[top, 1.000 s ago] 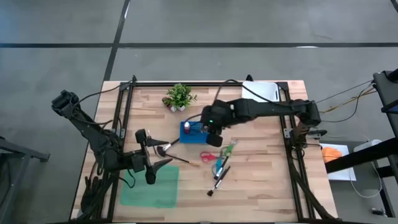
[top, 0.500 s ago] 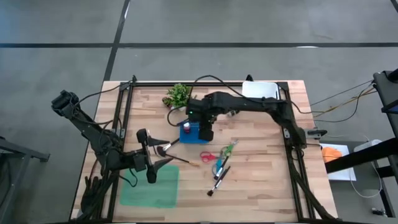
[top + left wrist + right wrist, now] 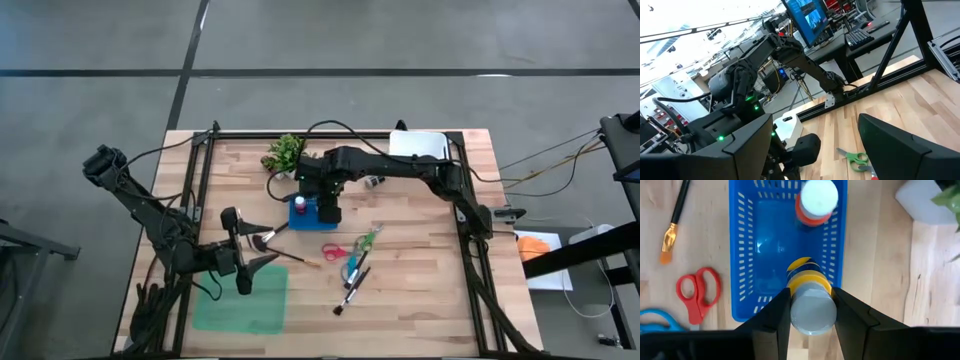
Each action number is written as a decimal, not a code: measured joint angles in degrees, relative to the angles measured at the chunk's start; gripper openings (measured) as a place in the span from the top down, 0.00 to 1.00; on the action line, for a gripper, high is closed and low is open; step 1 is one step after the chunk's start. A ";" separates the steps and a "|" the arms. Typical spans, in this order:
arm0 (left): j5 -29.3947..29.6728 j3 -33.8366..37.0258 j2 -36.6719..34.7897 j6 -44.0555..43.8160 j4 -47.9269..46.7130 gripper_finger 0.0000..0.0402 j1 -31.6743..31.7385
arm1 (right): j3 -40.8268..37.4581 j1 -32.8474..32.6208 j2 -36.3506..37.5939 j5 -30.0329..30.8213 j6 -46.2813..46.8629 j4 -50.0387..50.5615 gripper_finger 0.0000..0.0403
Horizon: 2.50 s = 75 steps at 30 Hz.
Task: Pick & Place Paint Supplies
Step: Put the yellow paint into the blue bin, then put the grey paint into the blue bin
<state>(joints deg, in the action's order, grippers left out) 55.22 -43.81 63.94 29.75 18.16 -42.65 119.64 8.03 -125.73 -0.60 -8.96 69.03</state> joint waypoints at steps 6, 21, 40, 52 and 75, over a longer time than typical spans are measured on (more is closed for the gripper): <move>0.00 0.00 0.00 -0.02 -0.03 0.25 0.02 | -2.60 0.15 0.00 -1.36 -0.74 -2.33 0.72; -0.03 0.00 0.00 -0.17 -0.07 0.25 0.02 | -7.05 1.01 0.00 -1.38 -1.48 -6.84 0.72; -0.90 0.00 0.00 -0.17 -0.47 0.25 0.07 | -8.10 1.25 0.08 -1.55 -1.74 -8.44 0.62; -0.92 0.01 0.00 -0.21 -1.09 0.25 0.04 | -3.75 1.25 1.14 -0.69 -1.60 -4.18 0.34; -1.47 0.02 0.00 -1.22 -2.28 0.25 0.07 | -28.19 3.24 17.75 20.26 -8.27 5.32 0.33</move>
<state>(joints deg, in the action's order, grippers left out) 53.75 -43.79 63.94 28.53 15.88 -42.59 91.45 11.27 -107.98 19.66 -17.22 74.35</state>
